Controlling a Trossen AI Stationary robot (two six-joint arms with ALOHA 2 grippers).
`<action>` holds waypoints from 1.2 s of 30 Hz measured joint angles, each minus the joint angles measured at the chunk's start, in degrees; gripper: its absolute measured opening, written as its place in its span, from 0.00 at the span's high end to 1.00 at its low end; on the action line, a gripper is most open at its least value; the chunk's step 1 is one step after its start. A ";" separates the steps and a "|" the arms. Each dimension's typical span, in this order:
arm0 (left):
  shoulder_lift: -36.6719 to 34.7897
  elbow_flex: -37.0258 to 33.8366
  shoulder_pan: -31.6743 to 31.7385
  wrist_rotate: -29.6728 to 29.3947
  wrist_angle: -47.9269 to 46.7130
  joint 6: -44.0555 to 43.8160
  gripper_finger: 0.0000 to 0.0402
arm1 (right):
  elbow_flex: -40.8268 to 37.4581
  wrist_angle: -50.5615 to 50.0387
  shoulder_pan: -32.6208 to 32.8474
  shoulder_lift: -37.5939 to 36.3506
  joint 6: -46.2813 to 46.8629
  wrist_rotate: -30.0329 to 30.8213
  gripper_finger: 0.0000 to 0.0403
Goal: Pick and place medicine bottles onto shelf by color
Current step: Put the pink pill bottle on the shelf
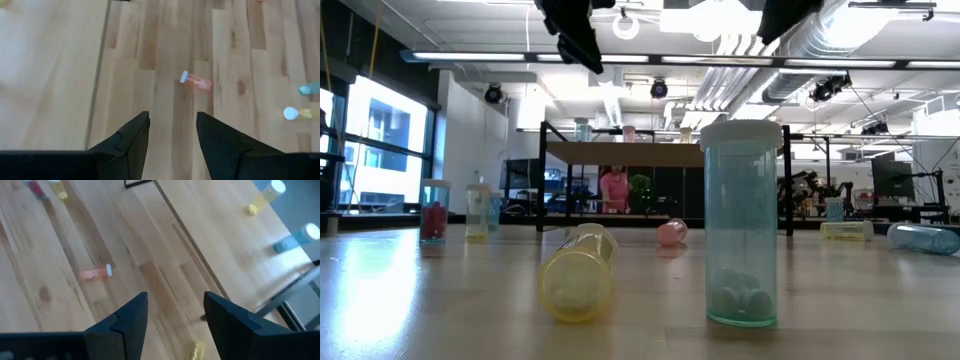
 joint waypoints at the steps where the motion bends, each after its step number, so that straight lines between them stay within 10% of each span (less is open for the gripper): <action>1: -0.55 -1.35 -0.54 0.00 1.12 -0.53 0.61 | 0.00 -0.98 1.04 0.00 1.17 0.96 0.54; 8: -5.58 -11.89 -4.38 -0.07 12.85 -3.67 0.61 | -6.99 -4.90 6.08 -1.48 11.75 5.58 0.54; 36: -8.91 -30.49 -17.41 -0.28 45.25 -14.26 0.61 | -33.25 6.18 30.57 -12.93 39.74 -13.86 0.54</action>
